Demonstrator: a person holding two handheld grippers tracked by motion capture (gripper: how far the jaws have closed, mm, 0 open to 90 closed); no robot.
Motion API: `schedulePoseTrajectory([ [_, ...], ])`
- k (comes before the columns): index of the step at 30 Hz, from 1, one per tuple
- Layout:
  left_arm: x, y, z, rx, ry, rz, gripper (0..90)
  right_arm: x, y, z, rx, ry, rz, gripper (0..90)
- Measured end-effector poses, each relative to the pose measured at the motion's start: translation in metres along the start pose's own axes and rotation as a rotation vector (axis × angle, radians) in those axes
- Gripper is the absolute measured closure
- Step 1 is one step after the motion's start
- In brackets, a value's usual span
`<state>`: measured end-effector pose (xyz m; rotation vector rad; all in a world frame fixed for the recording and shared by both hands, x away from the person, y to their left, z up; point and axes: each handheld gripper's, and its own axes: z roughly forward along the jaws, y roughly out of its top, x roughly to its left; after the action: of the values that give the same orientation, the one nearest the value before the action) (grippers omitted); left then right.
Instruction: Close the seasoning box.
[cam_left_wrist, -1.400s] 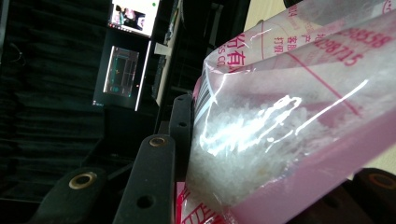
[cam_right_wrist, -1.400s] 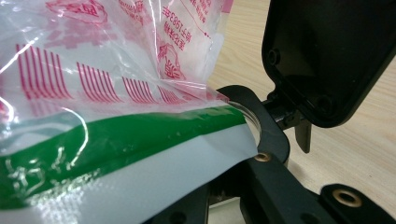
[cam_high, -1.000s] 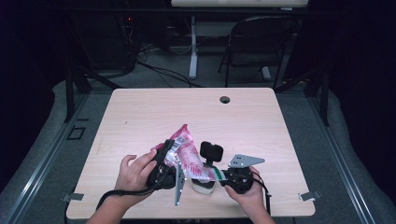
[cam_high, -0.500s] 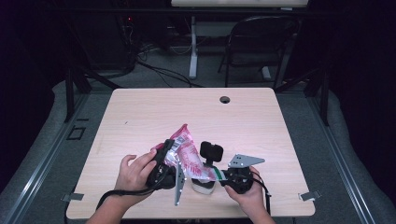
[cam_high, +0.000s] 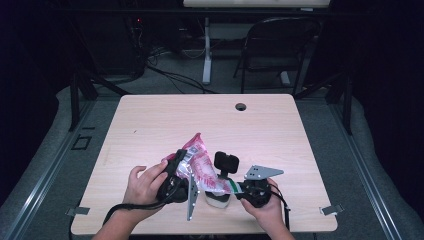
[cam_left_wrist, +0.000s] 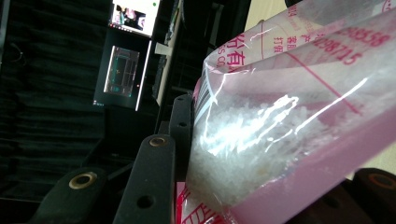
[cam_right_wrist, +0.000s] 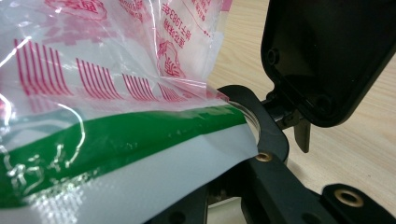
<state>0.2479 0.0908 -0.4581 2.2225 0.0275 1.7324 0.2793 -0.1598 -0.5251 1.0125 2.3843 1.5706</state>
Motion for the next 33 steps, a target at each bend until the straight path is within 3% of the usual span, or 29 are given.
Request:
schedulePoseTrajectory([
  [33, 0.0010, 0.0021, -0.0016, -0.005, 0.001, 0.001, 72.1, 0.0002, 0.0002, 0.0014, 0.013, 0.003, 0.002, 90.0],
])
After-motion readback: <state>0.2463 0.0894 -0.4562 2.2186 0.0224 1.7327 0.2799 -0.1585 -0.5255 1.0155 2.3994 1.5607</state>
